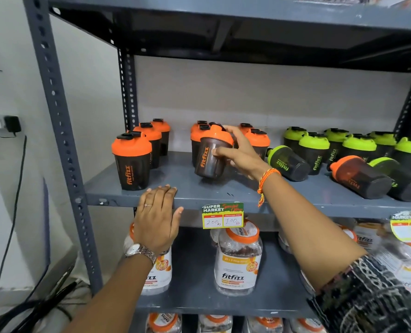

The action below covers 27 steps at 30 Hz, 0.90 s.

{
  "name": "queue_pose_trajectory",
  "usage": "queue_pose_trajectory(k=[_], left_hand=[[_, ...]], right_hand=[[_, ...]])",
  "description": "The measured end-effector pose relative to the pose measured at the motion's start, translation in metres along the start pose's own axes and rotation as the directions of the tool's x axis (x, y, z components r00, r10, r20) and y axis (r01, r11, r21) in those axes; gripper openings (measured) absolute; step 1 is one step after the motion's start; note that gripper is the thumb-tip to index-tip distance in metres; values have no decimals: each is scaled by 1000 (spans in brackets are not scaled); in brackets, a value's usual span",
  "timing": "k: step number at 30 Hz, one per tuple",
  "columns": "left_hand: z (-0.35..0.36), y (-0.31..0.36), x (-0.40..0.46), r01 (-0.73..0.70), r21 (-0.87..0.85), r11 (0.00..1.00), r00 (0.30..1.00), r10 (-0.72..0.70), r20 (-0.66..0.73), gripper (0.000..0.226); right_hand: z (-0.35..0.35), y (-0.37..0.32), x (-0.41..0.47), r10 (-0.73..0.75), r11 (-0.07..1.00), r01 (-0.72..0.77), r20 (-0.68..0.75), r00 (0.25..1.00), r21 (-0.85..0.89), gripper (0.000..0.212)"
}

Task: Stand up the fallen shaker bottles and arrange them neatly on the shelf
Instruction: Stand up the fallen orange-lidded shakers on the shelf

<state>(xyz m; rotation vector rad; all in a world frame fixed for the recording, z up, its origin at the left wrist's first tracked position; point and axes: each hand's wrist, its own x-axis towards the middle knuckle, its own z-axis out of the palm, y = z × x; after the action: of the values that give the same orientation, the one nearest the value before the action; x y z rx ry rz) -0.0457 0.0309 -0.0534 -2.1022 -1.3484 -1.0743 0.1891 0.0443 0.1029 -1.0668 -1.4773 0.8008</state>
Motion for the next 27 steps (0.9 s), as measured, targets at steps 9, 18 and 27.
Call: queue_pose_trajectory(k=[9,18,27], left_hand=[[-2,2,-2,23,-22,999,1000,-22,19,48],[-2,3,-2,28,-35,999,999,-28,19,49],[-5,5,-2,34,-67,997,999,-34,-2,49]], right_hand=[[15,16,0,-95,995,99,179,979,-17,75],[17,12,-5,-180,962,228,280,943,-151,77],[10,7,-11,-130,969,181,276,952,-170,96]])
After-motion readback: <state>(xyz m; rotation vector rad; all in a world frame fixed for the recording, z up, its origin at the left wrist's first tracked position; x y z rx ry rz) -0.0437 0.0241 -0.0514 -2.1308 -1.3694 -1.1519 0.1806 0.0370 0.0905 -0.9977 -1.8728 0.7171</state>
